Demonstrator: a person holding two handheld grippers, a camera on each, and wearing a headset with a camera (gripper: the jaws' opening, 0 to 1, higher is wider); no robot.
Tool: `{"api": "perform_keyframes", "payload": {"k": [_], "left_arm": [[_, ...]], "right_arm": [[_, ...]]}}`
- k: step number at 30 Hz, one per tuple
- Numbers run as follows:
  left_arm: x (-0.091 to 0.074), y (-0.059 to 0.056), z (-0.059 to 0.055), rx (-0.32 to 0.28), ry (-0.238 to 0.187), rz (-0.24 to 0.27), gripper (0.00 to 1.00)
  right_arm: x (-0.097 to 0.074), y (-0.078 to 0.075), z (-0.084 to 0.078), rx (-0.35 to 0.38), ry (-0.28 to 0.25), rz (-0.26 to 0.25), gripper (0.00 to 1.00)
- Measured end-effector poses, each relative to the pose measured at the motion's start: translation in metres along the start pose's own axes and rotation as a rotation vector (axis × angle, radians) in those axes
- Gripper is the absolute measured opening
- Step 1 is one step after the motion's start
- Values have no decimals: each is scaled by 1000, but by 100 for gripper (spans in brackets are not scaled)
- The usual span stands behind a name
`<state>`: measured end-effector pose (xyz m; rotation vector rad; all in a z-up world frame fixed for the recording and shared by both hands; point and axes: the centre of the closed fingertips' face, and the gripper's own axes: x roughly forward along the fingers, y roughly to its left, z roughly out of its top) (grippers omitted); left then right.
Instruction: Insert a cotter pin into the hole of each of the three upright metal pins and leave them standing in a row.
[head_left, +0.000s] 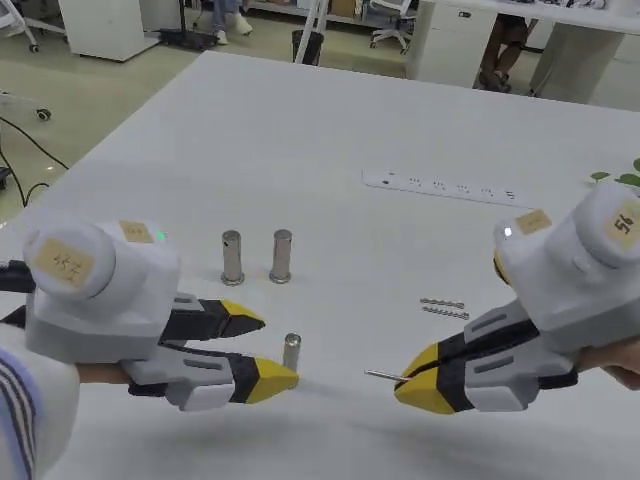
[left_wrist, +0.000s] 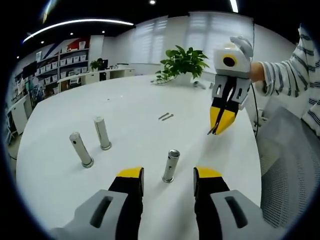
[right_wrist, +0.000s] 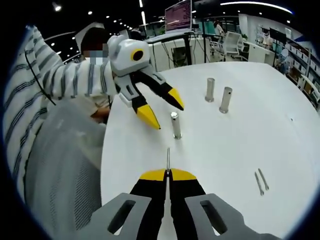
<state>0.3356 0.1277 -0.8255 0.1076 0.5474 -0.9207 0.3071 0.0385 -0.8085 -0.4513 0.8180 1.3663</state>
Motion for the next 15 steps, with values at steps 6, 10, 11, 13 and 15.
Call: {"api": "perform_keyframes", "payload": {"k": [6,10,11,13,15], "left_arm": [[10,1,-4,-32,-12,-7,35],[16,-1,-7,-30,-5,-15,31],[16,-1,-8,-29,-4,-16,30],[18,-1,-8,-31,-4,-19,28],[19,0,-8,-27,-5,-18,25]], "right_arm": [[2,-9,2,30,-4,-38,3],[6,-9,6,47,-9,-39,3],[7,-9,7,48,-11,-39,3],[9,-9,9,50,-12,-39,3],[11,-10,11,58,-14,-39,3]]}}
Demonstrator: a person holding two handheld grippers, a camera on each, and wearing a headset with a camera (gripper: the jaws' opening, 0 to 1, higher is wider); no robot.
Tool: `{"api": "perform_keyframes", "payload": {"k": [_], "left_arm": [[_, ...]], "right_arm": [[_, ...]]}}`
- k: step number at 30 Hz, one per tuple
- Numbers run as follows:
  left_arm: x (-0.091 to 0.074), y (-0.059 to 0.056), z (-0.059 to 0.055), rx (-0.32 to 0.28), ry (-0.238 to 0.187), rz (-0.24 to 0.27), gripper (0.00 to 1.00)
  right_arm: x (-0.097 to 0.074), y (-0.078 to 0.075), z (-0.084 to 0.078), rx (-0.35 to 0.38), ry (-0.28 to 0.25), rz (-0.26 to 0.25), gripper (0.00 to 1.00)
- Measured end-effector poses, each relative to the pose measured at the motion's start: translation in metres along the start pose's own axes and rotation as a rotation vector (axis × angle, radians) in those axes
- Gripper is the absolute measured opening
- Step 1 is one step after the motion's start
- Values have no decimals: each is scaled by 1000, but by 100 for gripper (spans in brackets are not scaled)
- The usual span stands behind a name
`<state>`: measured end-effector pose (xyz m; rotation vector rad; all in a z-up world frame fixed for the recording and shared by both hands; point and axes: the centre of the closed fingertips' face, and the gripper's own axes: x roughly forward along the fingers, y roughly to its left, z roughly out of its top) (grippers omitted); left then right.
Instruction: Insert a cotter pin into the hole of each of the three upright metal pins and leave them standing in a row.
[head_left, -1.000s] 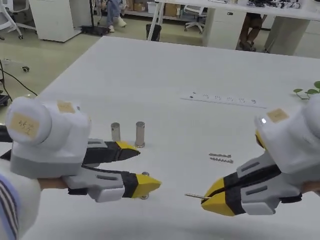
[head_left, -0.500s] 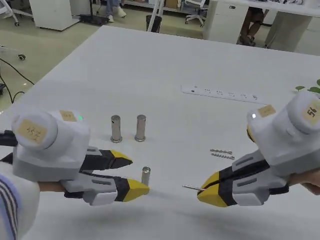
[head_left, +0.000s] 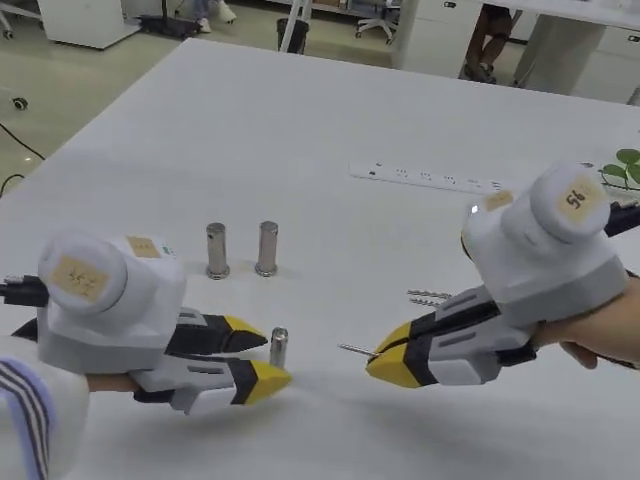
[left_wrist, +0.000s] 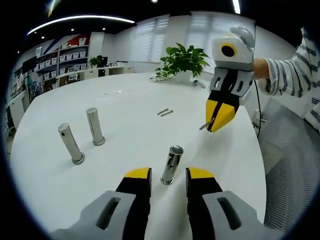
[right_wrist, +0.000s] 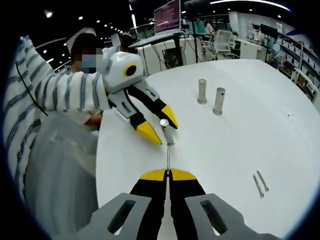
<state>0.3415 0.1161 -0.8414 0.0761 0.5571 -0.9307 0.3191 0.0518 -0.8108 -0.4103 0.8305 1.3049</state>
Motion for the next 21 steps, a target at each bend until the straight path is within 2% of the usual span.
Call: {"api": "perform_keyframes", "payload": {"k": [3,6,9,16,21], "left_arm": [[0,3,1,13,-8,13,21],[0,5,1,20,-11,13,17],[1,3,0,7,-18,-5,14],[2,0,-2,9,-16,-33,8],[4,0,-3,26,-23,-19,8]], "right_arm": [[2,0,5,29,-14,2,3],[5,-1,7,20,-17,-11,3],[7,0,8,28,-14,-9,3],[12,2,12,28,-11,-3,3],[16,2,15,34,-16,-3,3]]}}
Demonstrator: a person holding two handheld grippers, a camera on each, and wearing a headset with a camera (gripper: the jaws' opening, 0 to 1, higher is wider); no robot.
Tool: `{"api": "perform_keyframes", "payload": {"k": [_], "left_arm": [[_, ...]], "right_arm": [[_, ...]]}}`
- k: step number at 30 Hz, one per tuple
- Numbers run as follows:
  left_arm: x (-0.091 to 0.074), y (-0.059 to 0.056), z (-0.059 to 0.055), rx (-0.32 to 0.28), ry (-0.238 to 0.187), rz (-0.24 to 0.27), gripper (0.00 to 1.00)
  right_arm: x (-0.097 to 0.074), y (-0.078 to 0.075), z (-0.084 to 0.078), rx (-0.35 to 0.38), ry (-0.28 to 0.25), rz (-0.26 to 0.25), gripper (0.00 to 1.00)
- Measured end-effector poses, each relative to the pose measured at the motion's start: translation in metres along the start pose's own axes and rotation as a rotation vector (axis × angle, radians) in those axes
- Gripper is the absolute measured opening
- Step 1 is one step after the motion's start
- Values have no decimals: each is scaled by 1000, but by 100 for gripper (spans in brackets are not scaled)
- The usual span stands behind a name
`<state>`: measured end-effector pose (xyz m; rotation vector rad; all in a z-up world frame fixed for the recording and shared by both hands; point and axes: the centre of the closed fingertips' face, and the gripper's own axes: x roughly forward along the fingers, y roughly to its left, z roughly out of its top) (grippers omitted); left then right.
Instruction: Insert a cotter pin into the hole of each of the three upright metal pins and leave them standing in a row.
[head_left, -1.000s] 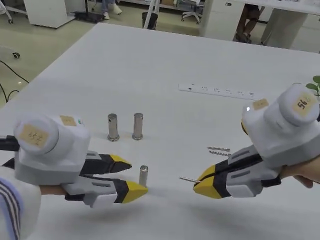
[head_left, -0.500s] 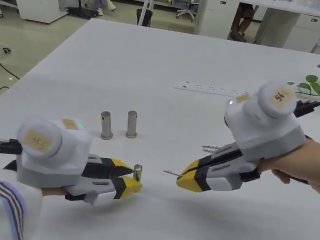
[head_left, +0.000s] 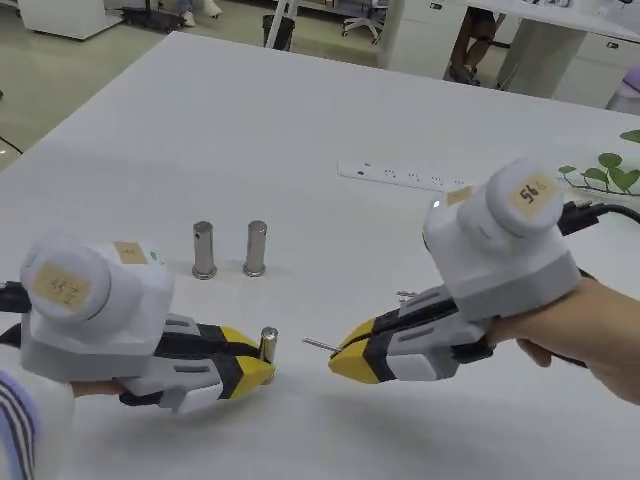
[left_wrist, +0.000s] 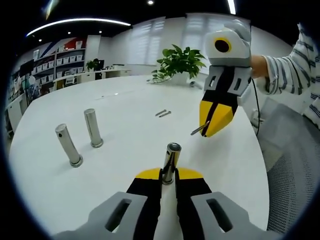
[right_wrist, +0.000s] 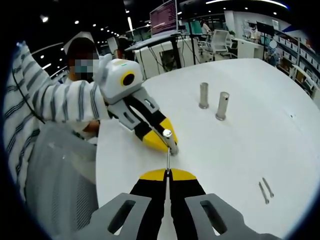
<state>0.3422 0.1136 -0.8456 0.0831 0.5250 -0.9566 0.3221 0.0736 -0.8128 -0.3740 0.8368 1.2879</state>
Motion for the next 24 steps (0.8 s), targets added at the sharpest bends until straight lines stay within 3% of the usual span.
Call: {"api": "perform_keyframes", "payload": {"k": [11,24], "left_arm": [[0,-2,-1,15,-26,29,8],[0,-1,-1,33,-28,39,8]], "right_arm": [[10,1,1,-7,12,9,3],[17,1,6,-28,9,14,3]]}}
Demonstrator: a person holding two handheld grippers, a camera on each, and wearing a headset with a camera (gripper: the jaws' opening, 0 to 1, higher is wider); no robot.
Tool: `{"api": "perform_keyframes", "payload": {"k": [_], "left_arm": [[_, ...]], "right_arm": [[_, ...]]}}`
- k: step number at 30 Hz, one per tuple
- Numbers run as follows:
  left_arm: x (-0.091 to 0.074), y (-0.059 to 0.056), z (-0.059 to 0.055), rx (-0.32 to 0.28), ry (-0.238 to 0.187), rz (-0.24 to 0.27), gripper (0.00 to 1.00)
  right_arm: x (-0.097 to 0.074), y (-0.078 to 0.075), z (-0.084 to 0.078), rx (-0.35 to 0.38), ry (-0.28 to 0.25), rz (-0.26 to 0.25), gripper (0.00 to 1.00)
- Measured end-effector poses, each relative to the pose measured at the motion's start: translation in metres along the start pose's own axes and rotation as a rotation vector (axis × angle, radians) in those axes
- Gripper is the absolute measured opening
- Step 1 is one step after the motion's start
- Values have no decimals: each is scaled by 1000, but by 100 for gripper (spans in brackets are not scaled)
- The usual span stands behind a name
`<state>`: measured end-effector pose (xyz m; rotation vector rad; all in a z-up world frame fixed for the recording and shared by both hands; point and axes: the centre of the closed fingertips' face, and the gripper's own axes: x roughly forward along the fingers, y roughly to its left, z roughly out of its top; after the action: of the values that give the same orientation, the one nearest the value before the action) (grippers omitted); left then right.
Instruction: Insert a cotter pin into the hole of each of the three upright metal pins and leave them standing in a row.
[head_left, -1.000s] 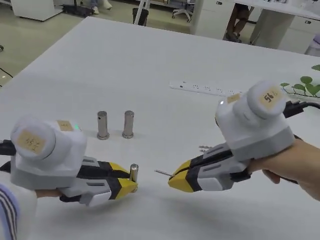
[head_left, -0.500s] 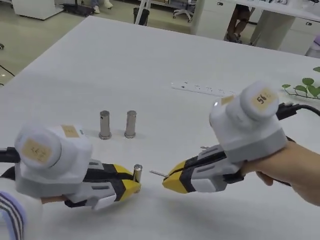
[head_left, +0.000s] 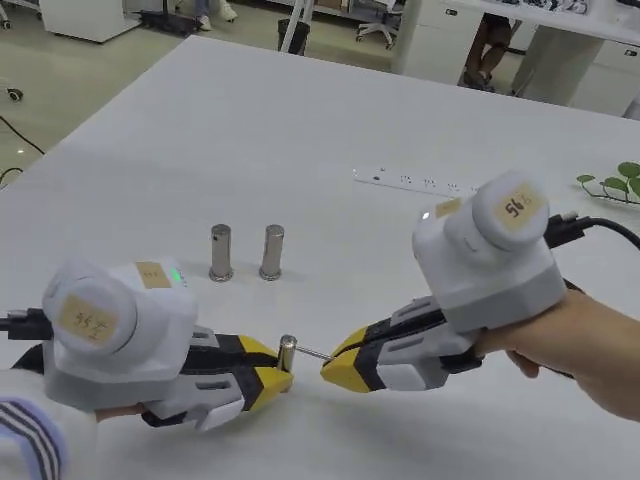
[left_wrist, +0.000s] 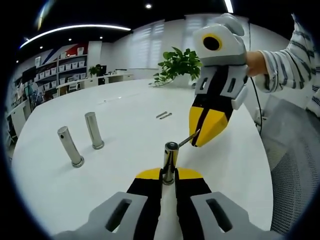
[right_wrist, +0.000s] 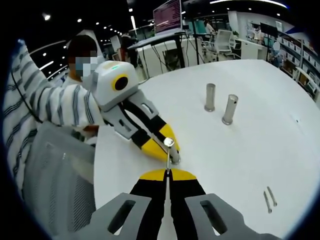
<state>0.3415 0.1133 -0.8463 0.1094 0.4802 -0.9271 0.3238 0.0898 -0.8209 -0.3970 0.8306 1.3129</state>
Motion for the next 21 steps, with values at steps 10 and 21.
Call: {"api": "perform_keyframes", "payload": {"k": [10,21], "left_arm": [[2,-2,1,17,3,9,7],[2,-2,1,25,4,15,7]], "right_arm": [[5,-2,2,8,2,-3,3],[13,-3,8,32,-11,-9,3]]}}
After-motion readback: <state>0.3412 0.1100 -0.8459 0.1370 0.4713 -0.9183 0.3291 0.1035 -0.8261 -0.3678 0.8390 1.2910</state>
